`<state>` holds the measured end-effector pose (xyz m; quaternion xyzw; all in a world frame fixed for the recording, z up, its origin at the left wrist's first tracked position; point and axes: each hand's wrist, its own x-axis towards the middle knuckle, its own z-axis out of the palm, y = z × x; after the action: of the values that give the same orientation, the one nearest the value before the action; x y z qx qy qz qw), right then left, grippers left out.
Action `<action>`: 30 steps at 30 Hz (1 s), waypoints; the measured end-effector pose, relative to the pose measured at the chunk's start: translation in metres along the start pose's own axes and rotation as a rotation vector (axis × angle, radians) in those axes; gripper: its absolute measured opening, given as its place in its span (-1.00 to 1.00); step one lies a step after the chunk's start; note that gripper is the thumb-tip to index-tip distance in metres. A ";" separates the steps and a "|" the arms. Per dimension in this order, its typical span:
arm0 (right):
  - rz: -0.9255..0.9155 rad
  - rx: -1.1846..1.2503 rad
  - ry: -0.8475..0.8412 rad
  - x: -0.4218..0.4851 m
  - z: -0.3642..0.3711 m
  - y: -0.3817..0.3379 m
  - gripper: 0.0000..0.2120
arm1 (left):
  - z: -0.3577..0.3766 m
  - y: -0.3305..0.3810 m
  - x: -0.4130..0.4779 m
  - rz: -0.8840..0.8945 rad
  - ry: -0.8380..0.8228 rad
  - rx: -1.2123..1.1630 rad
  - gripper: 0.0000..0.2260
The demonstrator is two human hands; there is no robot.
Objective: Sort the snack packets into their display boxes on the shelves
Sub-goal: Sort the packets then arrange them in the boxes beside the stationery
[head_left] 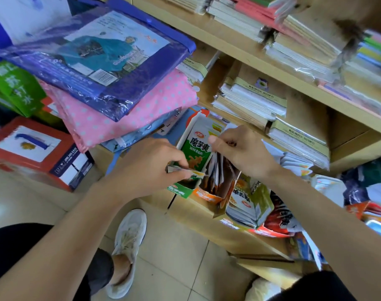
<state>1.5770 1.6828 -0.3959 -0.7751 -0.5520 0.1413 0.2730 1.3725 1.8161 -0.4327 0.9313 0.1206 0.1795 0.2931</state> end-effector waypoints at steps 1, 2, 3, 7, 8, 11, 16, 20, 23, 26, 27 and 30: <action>0.002 -0.055 0.107 0.007 0.001 0.002 -0.66 | 0.000 0.000 0.000 -0.021 -0.011 -0.010 -0.71; 0.028 -0.110 0.165 0.015 0.001 0.003 -0.75 | 0.000 -0.001 0.000 -0.039 -0.020 -0.021 -0.72; 0.072 -0.168 0.179 0.025 0.000 0.003 -0.73 | 0.000 -0.001 0.000 -0.054 -0.031 -0.028 -0.72; 0.200 -0.434 -0.040 0.067 0.000 0.006 -0.49 | -0.002 -0.002 -0.001 -0.062 -0.092 -0.010 -0.72; 0.210 -0.507 -0.081 0.075 0.001 0.007 -0.50 | -0.003 -0.002 -0.001 -0.068 -0.101 -0.006 -0.72; 0.171 -0.535 -0.110 0.086 0.000 0.012 -0.61 | -0.004 -0.003 -0.003 -0.093 -0.101 0.003 -0.70; -0.042 -0.481 0.001 0.081 -0.014 0.019 -0.83 | -0.005 -0.002 -0.004 -0.094 -0.065 0.028 -0.67; -0.205 -0.158 0.078 0.055 -0.027 -0.004 -0.92 | -0.005 0.003 -0.007 -0.047 0.073 0.073 -0.79; -0.108 0.032 -0.389 0.028 -0.032 -0.029 -0.86 | -0.008 0.006 -0.006 -0.059 0.136 0.056 -0.42; -0.022 0.053 -0.434 0.019 -0.030 -0.023 -0.80 | -0.005 0.002 -0.006 0.009 0.057 0.125 -0.59; -0.018 0.006 -0.298 0.021 -0.028 -0.016 -0.80 | -0.003 0.001 -0.007 0.029 0.034 0.163 -0.71; -0.025 -0.307 -0.085 0.034 -0.018 -0.001 -0.66 | -0.002 0.000 -0.009 0.023 0.028 0.156 -0.86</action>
<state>1.5976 1.7097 -0.3786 -0.7940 -0.5880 0.0846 0.1294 1.3639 1.8143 -0.4336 0.9501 0.1274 0.1860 0.2158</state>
